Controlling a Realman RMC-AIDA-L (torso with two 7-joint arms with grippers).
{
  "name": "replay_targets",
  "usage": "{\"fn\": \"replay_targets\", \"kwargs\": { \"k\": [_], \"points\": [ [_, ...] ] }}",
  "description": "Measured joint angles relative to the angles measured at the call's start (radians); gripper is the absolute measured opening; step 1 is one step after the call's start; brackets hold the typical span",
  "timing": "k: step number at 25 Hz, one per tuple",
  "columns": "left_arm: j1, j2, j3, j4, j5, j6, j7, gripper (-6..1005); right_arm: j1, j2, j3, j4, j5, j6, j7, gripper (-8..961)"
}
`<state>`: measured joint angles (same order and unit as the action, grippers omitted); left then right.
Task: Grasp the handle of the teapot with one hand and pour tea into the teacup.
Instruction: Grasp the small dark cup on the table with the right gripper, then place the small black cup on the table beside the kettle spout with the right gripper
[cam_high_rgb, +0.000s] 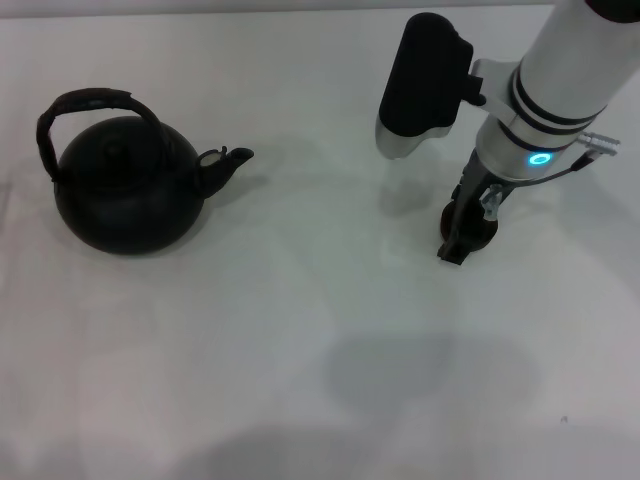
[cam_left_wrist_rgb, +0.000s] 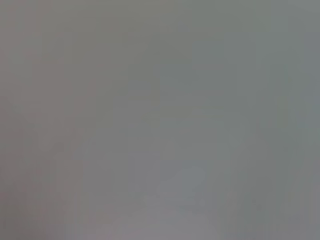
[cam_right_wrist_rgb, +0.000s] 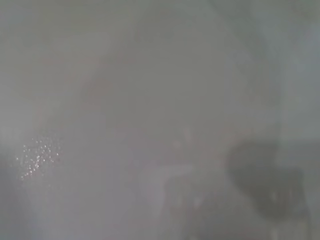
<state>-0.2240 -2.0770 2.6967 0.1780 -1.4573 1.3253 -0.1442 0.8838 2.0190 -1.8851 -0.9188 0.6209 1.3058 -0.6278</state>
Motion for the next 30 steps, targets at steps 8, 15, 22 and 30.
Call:
{"fn": "replay_targets", "kwargs": {
  "k": [8, 15, 22, 30],
  "points": [
    [0.0, 0.0, 0.0, -0.002, 0.0, 0.0, 0.0, 876, -0.033, 0.0, 0.053, -0.019, -0.031, 0.029, 0.001, 754],
    [0.0, 0.0, 0.0, -0.002, 0.0, 0.002, 0.0, 876, -0.038, 0.002, 0.058, -0.026, -0.035, 0.035, -0.006, 739],
    [0.001, 0.0, 0.0, -0.002, 0.0, 0.004, 0.0, 875, -0.008, 0.006, 0.07, -0.088, -0.028, 0.043, -0.001, 723],
    [-0.013, -0.002, 0.0, 0.002, 0.0, -0.002, 0.0, 876, 0.178, 0.009, -0.08, 0.0, 0.137, -0.043, 0.0, 727]
  ]
}}
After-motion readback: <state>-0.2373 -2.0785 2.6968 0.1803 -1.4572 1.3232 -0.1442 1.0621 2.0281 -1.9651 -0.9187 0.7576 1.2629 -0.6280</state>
